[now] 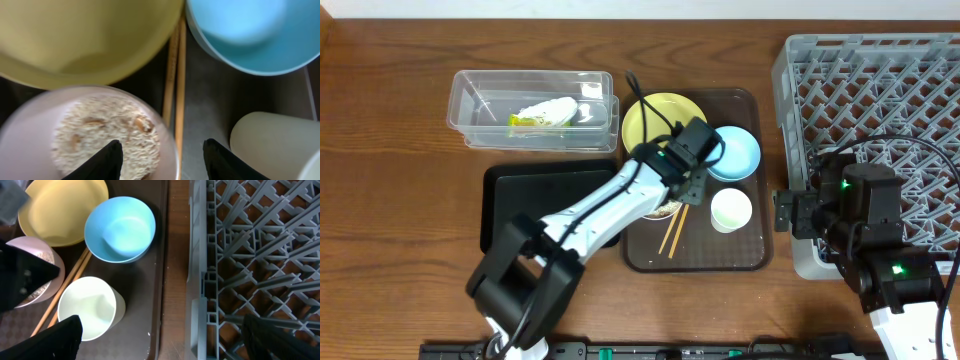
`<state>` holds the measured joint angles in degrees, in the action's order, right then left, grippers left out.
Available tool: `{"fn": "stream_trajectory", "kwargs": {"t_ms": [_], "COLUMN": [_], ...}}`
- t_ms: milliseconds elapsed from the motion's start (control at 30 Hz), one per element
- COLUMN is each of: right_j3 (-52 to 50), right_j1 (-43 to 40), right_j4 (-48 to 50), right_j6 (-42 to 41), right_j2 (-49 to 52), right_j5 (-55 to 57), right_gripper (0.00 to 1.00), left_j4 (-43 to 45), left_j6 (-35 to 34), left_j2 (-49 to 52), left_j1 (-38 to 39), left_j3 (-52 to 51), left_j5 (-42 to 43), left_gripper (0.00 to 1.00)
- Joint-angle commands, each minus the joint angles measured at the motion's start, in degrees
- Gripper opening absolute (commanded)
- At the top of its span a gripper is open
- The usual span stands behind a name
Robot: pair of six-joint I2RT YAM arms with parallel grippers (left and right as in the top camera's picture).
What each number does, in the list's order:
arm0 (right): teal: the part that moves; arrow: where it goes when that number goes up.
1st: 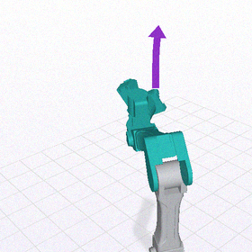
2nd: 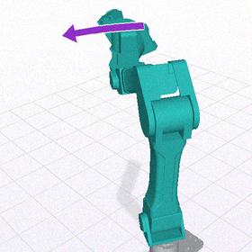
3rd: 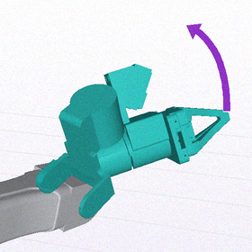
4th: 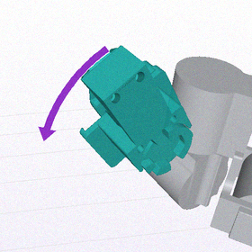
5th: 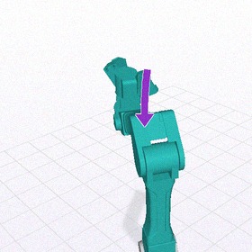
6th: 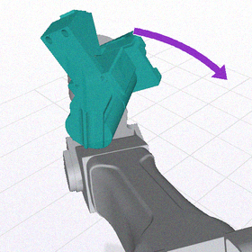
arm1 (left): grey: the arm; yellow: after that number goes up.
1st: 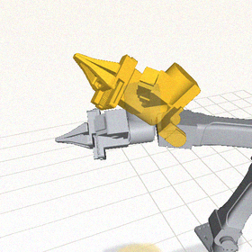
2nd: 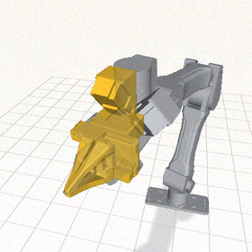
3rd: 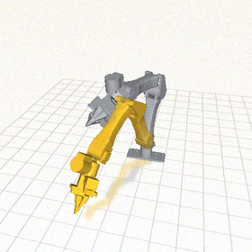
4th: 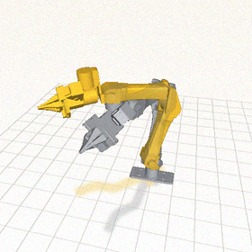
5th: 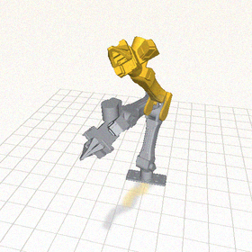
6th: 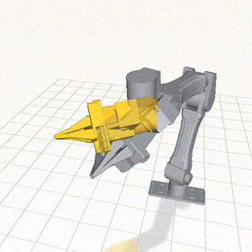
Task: Sort waste into correct bins and load items into the dishwasher rack
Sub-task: 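Grasp the rim of the pink rice bowl with left gripper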
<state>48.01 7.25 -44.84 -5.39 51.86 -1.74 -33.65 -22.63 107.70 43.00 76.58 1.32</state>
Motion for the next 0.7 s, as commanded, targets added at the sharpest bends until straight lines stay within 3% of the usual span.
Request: {"fn": "stream_trajectory", "kwargs": {"t_ms": [0,467,567,667], "right_j3": [1.05,1.05,1.05,1.05], "right_j1": [-0.09,-0.09,-0.09,-0.09], "right_j4": [-0.02,-0.83,-0.83,-0.85], "right_j6": [0.72,0.72,0.74,0.74], "right_j2": [-0.2,-0.2,-0.2,-0.2], "right_j5": [-0.24,-0.24,-0.22,-0.22], "right_gripper": [0.99,0.99,0.99,0.99], "left_j4": [0.11,0.35,0.02,-0.31], "left_j6": [-0.66,-0.66,-0.63,-0.61], "left_j2": [2.03,5.97,6.54,6.88], "left_j1": [0.94,1.73,1.99,2.47], "left_j3": [-0.28,-0.28,-0.28,-0.28], "left_j5": [-0.46,-0.46,-0.44,-0.46], "left_gripper": [0.51,0.32,0.31,0.24]}}
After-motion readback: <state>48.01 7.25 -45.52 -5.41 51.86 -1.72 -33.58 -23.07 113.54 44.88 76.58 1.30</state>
